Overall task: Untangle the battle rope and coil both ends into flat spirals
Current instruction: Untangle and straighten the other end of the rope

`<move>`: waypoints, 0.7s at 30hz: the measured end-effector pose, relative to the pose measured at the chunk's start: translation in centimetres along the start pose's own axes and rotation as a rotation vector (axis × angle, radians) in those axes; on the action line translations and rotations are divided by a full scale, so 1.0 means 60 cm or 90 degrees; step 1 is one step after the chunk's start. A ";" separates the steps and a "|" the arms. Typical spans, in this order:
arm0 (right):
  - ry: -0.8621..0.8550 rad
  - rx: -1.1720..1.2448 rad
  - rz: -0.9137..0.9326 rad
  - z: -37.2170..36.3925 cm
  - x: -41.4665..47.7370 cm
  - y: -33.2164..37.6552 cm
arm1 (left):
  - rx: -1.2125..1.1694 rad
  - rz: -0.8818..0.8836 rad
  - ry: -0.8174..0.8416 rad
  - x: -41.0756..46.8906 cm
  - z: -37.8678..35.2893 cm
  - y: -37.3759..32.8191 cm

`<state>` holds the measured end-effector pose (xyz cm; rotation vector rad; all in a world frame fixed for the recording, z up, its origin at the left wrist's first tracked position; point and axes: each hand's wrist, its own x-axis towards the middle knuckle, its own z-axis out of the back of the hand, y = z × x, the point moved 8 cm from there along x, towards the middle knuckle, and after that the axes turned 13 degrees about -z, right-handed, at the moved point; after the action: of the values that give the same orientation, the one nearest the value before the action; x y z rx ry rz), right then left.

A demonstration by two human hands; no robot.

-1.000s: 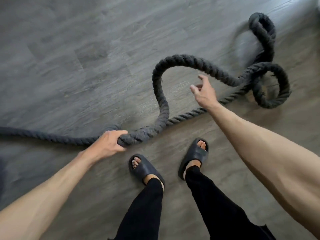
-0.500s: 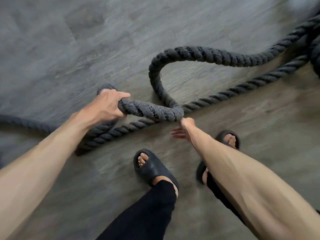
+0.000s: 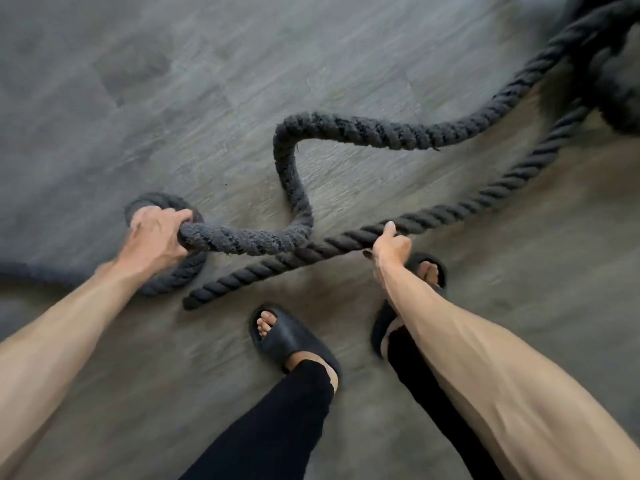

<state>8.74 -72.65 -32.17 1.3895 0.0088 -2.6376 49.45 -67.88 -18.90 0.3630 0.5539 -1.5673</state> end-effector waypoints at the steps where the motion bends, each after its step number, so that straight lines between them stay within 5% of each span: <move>1: -0.044 0.043 -0.020 0.059 0.010 0.015 | 0.009 0.014 0.016 -0.007 0.003 -0.003; 6: -0.239 0.371 -0.029 0.395 0.066 0.175 | 0.060 0.054 0.107 -0.020 0.014 -0.042; 10: -0.109 0.361 0.043 0.495 0.108 0.283 | 0.068 0.058 0.176 -0.001 0.012 -0.080; 13: 0.001 0.182 0.051 0.393 0.068 0.266 | -0.043 0.047 0.222 0.011 0.012 -0.116; 17: 0.290 -0.107 -0.071 0.139 -0.032 0.131 | -0.246 0.033 0.254 0.016 0.007 -0.166; 21: 0.437 -0.197 -0.193 -0.001 -0.105 0.013 | -0.386 -0.032 0.314 -0.031 -0.024 -0.238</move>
<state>12.39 -72.54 -27.01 2.2090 0.7183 -2.0782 35.29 -65.39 -17.30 0.2657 1.3871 -1.2738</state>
